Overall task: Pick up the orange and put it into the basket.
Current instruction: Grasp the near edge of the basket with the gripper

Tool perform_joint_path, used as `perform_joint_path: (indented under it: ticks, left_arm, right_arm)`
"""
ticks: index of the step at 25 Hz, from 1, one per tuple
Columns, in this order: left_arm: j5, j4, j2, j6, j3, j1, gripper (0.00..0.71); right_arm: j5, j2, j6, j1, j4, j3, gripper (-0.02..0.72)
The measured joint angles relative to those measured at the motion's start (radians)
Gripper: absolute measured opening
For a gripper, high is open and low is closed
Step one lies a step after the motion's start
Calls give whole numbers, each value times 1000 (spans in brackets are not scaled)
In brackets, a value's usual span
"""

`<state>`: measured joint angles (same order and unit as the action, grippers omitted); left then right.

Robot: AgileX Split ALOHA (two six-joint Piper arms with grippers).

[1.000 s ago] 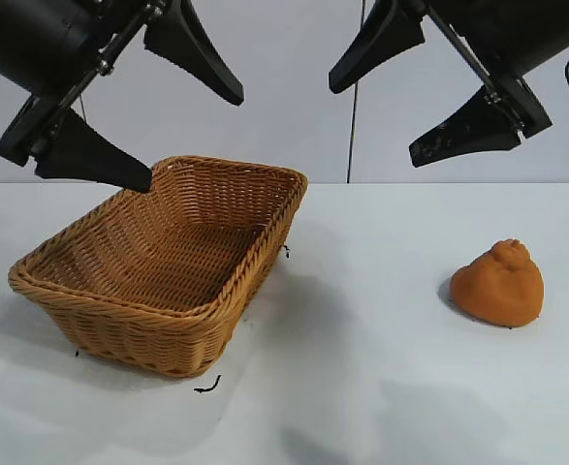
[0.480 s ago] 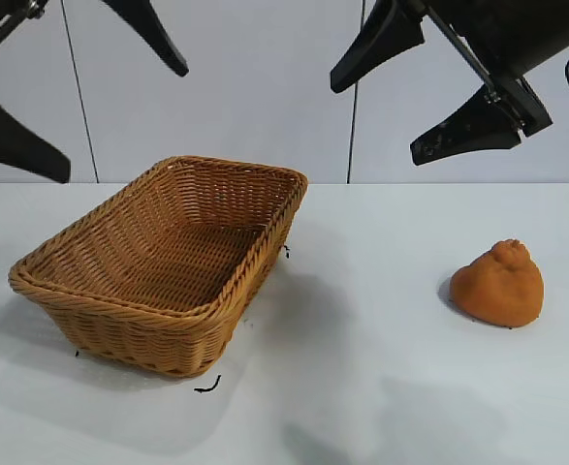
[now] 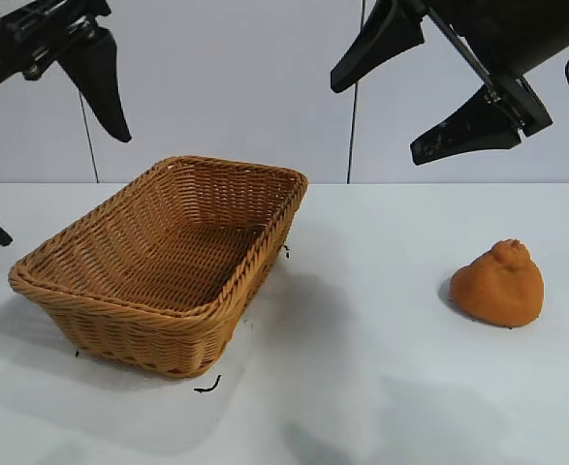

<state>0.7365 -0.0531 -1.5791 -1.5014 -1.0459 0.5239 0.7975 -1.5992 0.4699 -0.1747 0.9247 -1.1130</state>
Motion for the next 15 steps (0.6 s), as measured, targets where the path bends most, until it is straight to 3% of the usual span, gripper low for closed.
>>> perform_joint_path:
  ticks: [15]
  left_arm:
    - [-49, 127, -229, -139, 0, -10, 692]
  right_arm:
    - [0, 0, 0, 0, -3, 0, 696]
